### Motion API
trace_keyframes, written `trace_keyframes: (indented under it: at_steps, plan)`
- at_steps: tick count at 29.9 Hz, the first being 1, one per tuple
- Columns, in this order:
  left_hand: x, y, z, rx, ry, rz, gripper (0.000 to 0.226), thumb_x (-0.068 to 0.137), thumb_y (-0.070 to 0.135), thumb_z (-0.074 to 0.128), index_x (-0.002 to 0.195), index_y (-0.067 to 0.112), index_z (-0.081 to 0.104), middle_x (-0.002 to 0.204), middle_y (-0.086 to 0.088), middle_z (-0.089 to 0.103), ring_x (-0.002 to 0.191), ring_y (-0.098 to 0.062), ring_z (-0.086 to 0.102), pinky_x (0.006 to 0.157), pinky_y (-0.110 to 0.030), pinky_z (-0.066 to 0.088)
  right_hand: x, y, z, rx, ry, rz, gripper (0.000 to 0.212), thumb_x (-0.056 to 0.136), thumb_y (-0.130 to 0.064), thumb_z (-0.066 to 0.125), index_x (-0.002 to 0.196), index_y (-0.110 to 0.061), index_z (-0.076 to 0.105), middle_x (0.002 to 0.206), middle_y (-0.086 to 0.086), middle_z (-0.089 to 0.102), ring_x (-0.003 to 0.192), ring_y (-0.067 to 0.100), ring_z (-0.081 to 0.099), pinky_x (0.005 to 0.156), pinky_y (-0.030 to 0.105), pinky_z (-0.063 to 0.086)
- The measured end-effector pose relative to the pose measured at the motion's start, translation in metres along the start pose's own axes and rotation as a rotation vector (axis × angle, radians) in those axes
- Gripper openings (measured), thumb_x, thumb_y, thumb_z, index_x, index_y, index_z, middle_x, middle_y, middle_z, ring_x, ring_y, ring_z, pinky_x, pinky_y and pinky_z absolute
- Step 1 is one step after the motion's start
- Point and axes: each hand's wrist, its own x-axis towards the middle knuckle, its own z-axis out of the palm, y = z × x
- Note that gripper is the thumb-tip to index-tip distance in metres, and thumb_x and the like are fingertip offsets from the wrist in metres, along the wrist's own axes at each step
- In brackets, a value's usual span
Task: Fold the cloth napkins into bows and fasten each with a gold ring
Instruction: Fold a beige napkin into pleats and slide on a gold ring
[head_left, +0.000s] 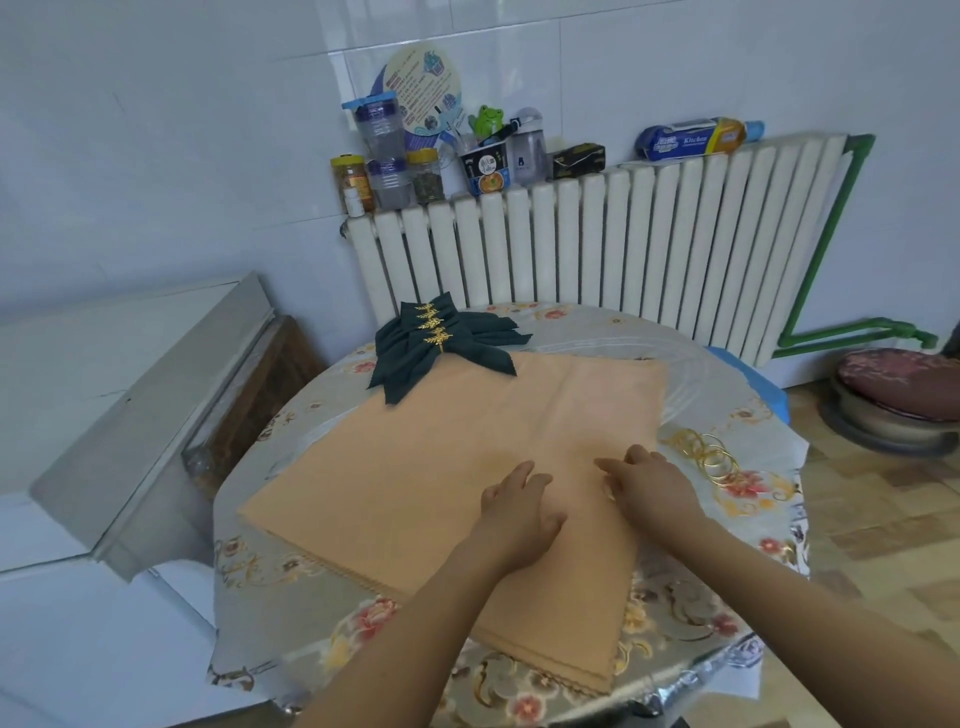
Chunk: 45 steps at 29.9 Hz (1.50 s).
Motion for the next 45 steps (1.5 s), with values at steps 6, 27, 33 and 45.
trace_keyframes:
  at_steps: [6, 27, 33, 45]
  plan:
    - [0.006, 0.010, 0.005, 0.012, -0.014, 0.014, 0.055, 0.098, 0.039, 0.041, 0.147, 0.018, 0.026, 0.158, -0.004, 0.008, 0.145, -0.018, 0.012, 0.114, -0.037, 0.009, 0.013, 0.041, -0.013, 0.015, 0.016, 0.141, 0.037, 0.099, -0.022, 0.038, 0.134, -0.027, 0.048, 0.104, 0.005, 0.043, 0.096, 0.026, 0.057, 0.072, 0.030, 0.046]
    - [-0.056, -0.025, -0.011, 0.059, -0.235, -0.049, 0.080, 0.082, 0.062, 0.057, 0.147, 0.029, 0.023, 0.157, -0.003, 0.007, 0.144, -0.022, 0.009, 0.113, -0.042, 0.013, -0.039, 0.006, -0.020, 0.249, -0.064, -0.199, 0.037, 0.083, -0.043, 0.066, 0.117, -0.028, 0.066, 0.119, -0.004, 0.058, 0.116, 0.015, 0.048, 0.092, 0.023, 0.035]
    - [-0.085, -0.053, 0.002, -0.016, -0.191, -0.071, 0.085, 0.074, 0.064, 0.064, 0.144, 0.041, 0.023, 0.158, 0.002, 0.004, 0.145, -0.019, 0.003, 0.115, -0.040, 0.006, -0.068, -0.025, -0.003, 0.203, -0.415, -0.320, 0.094, 0.050, -0.081, 0.057, 0.135, -0.046, 0.039, 0.150, -0.009, 0.023, 0.138, 0.018, 0.014, 0.112, 0.036, 0.012]
    - [-0.088, -0.053, 0.002, -0.233, 0.231, -0.082, 0.021, 0.095, 0.031, 0.052, 0.086, 0.015, 0.062, 0.092, -0.002, 0.065, 0.091, -0.022, 0.058, 0.077, -0.031, 0.041, -0.064, -0.034, -0.001, 0.642, -0.102, -0.026, 0.013, 0.084, -0.028, 0.066, 0.083, -0.018, 0.073, 0.090, 0.000, 0.070, 0.088, 0.017, 0.060, 0.071, 0.026, 0.042]
